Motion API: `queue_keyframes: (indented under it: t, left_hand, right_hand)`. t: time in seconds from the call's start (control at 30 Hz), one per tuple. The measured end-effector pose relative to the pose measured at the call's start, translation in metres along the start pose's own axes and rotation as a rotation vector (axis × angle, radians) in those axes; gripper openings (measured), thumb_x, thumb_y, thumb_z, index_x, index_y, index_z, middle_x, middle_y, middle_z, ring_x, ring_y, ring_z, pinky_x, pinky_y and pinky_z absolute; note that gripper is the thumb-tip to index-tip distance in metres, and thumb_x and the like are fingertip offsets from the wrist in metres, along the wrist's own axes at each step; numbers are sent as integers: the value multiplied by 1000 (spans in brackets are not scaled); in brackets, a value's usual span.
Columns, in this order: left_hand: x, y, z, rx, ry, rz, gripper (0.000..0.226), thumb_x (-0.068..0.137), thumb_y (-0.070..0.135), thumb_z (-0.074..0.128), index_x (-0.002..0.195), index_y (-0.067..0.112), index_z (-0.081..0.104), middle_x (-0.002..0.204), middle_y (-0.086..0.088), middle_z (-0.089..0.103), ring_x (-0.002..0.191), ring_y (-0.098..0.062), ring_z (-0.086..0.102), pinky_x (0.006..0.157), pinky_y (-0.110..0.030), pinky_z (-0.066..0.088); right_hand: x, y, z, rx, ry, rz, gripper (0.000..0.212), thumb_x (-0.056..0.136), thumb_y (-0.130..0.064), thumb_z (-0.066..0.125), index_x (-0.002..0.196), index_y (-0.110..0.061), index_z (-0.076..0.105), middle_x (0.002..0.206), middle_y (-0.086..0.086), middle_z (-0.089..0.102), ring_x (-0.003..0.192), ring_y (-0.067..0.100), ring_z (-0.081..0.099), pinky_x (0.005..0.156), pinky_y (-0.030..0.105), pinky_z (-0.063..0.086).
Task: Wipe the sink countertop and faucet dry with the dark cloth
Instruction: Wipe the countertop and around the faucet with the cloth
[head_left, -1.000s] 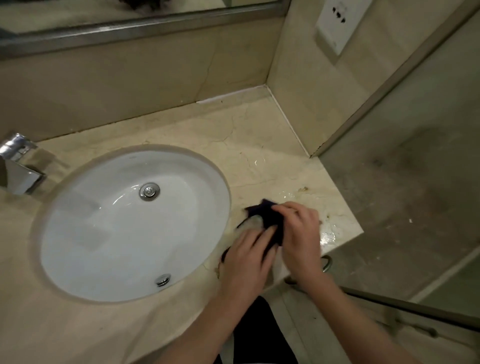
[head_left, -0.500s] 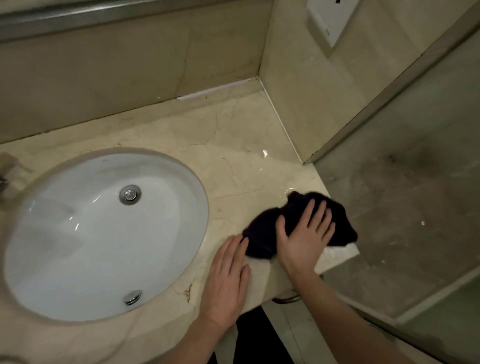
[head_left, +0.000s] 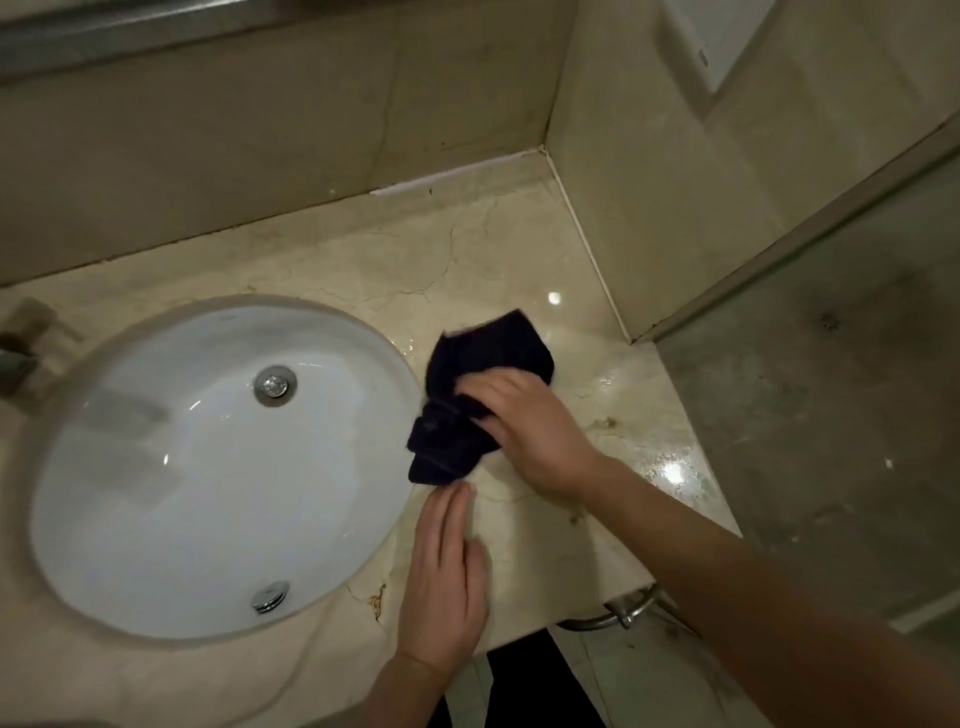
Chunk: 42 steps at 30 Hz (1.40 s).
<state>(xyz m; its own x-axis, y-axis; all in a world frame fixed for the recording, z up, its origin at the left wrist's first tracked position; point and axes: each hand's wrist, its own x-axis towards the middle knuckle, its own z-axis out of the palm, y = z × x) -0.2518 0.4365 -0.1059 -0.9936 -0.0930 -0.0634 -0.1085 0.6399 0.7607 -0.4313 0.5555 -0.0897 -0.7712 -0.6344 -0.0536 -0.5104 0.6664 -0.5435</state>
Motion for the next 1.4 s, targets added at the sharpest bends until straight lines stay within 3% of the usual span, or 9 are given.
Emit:
queue_keyframes:
  t: [0.17,0.3,0.43,0.6,0.7,0.83,1.03,1.2,1.4]
  left_hand:
    - [16,9,-4,45,130,-135,47,100,16,37,146,9,43,151,1,38,141,-22,38,116,-42,32]
    - [35,8,0,132,145,-146,48,103,17,32,149,7,42,153,-5,39,145,-22,35,118,-42,31]
    - [36,3,5,123,177,-192,48,103,17,32,150,11,40,155,1,36,145,-14,32,121,-31,27]
    - [36,-2,14,198,156,-64,32,92,-8,38,115,-5,60,144,-19,50,137,-34,45,116,-46,37]
    - [42,0,8,63,227,-219,48,95,11,39,143,9,43,149,-1,40,138,-19,41,121,-26,25]
    - [43,-4,9,74,242,-274,48,97,18,38,144,17,43,147,4,43,135,-14,44,117,-24,28]
    - [44,-2,7,108,224,-254,52,94,17,37,146,16,40,151,3,39,135,-12,42,117,-23,28]
    - [46,0,8,93,258,-248,46,101,19,33,141,7,52,149,-3,47,134,-14,46,117,-18,27]
    - [45,-3,10,98,281,-217,48,95,15,40,141,7,53,150,-2,46,136,-13,45,116,-22,31]
  right_hand:
    - [-56,11,-40,105,410,243,43,86,-8,58,129,-13,61,139,-3,55,133,15,46,111,41,37]
    - [-56,1,-13,43,247,540,73,97,-48,46,158,-17,19,165,0,14,153,15,7,125,41,11]
    - [-8,12,5,-239,215,509,77,97,-55,40,157,-11,18,161,15,21,150,32,15,123,50,12]
    - [76,2,20,-249,277,394,55,98,-34,42,148,-12,41,151,18,40,137,39,35,117,53,24]
    - [117,-23,41,-234,216,173,43,97,-24,47,138,-14,53,143,12,50,127,37,43,109,50,34]
    - [137,-53,31,-141,80,-49,34,99,-20,54,132,-18,56,128,4,58,113,30,49,96,42,42]
    - [109,24,-51,-84,518,294,34,100,-18,47,134,-14,52,132,10,55,118,30,48,102,41,38]
    - [119,82,-40,-327,309,473,52,104,-39,39,152,-19,34,161,14,21,146,34,17,122,44,15]
    - [168,27,1,-277,349,288,45,99,-45,45,134,-17,55,148,14,43,135,35,34,116,42,24]
